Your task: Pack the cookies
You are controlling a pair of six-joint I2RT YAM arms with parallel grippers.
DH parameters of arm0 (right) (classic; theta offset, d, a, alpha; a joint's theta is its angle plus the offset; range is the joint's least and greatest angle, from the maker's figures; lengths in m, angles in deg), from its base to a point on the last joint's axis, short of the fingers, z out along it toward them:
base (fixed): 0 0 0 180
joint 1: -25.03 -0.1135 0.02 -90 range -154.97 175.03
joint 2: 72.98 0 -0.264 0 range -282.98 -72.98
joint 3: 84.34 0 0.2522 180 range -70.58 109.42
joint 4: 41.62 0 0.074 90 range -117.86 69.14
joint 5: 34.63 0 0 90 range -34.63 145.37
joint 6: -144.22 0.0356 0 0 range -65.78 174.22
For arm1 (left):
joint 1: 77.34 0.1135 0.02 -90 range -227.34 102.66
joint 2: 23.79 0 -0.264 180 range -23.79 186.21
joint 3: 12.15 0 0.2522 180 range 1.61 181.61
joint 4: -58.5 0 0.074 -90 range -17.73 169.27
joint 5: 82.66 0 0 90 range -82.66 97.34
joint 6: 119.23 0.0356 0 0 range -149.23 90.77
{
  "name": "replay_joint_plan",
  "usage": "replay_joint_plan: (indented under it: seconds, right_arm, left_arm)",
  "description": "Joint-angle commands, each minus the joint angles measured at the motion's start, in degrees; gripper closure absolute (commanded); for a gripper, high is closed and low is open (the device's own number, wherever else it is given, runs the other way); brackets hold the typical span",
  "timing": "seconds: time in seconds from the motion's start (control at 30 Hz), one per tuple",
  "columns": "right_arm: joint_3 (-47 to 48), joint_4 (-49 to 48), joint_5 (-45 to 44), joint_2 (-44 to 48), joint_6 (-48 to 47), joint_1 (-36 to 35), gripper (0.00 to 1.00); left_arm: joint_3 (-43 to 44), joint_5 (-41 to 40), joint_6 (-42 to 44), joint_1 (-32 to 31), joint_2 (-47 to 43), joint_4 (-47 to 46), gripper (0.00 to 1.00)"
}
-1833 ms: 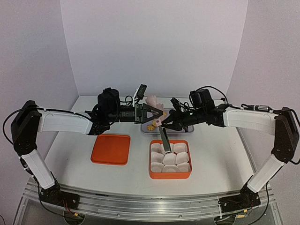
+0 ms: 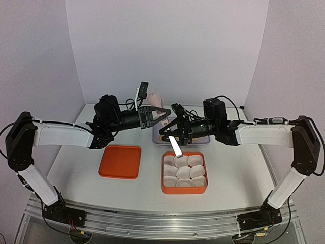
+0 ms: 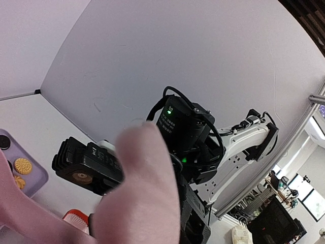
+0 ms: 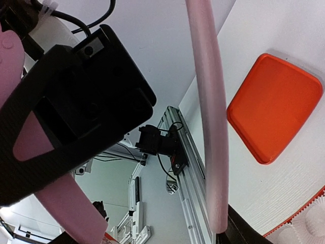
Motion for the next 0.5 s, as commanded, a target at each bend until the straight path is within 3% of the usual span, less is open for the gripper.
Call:
replay_joint_plan:
  seconds: [0.0, 0.47]
  right_arm:
    - [2.17, -5.66, -0.69, 0.14, 3.72, -0.20, 0.37]
    - [1.30, -10.09, -4.95, 0.09, 8.19, -0.22, 0.64]
  left_arm:
    - [-1.06, -2.17, -0.53, -0.20, -2.92, -5.77, 1.00]
    - [-3.09, -2.65, 0.45, -0.20, -4.35, -6.25, 1.00]
